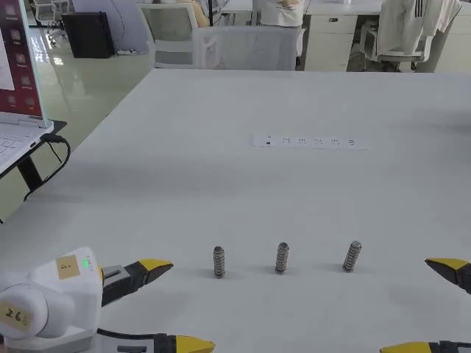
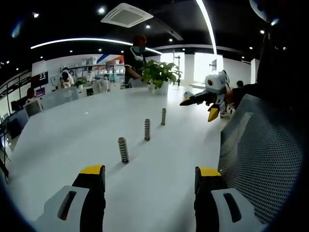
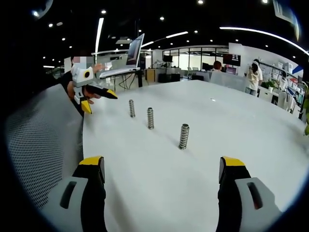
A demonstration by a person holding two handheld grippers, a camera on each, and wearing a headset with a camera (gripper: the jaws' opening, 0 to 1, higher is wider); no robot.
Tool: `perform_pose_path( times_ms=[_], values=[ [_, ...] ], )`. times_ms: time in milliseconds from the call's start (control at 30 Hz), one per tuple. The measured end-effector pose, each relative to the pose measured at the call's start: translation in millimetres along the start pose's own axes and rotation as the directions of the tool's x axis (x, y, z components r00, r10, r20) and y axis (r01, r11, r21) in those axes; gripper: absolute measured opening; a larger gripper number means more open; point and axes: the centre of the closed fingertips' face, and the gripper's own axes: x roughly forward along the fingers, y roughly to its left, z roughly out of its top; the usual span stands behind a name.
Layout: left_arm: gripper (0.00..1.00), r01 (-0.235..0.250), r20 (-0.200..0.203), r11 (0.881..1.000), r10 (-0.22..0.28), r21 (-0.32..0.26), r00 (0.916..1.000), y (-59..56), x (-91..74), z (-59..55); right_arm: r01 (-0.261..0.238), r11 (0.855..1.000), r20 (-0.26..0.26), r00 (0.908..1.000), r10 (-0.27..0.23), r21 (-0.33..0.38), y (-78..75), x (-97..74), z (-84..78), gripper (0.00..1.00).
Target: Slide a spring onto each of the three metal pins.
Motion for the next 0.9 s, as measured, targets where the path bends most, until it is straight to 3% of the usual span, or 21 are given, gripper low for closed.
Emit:
perform_pose_path(
  times_ms=[900],
  values=[
    [0.74, -0.010, 0.003, 1.000, 0.010, -0.017, 0.9999, 2.6, 0.9, -1.8, -0.005, 1.000, 0.001, 1.0000, 0.005, 0.014, 0.1, 0.6, 3.3, 0.99]
  ],
)
